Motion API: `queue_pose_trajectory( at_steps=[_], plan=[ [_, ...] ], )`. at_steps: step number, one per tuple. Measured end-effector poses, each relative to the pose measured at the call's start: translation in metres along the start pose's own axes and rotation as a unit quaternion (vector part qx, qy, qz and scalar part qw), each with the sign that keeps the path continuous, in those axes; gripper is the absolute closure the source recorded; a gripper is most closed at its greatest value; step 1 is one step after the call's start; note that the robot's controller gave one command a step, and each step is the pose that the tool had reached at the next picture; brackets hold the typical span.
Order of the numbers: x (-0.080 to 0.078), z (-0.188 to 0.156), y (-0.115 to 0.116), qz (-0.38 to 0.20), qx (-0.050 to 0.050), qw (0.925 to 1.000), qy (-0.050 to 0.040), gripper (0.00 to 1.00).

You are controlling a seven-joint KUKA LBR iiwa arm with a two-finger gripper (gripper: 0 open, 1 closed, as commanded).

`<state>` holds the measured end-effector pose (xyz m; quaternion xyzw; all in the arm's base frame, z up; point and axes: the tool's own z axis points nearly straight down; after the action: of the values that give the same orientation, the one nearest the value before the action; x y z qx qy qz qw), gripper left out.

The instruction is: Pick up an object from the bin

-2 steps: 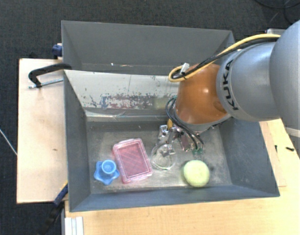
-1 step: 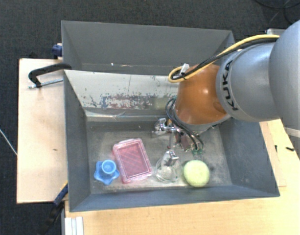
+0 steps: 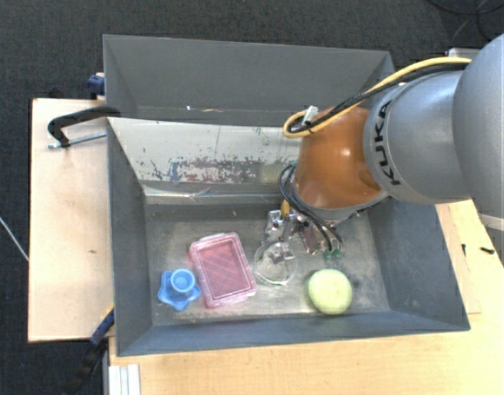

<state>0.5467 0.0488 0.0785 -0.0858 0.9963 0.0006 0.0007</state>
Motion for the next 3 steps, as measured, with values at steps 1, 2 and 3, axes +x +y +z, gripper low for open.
queue_pose_trajectory(
  at_steps=[1, 2, 3],
  plan=[
    [0.000, 0.002, 0.000, 0.000, 0.000, 1.0000, -0.0011, 0.00],
    [0.000, 0.002, 0.000, 0.000, 0.000, 1.0000, -0.0011, 0.00],
    [-0.002, -0.001, -0.041, -0.110, 0.001, 0.9940, -0.0026, 1.00]
  ],
)
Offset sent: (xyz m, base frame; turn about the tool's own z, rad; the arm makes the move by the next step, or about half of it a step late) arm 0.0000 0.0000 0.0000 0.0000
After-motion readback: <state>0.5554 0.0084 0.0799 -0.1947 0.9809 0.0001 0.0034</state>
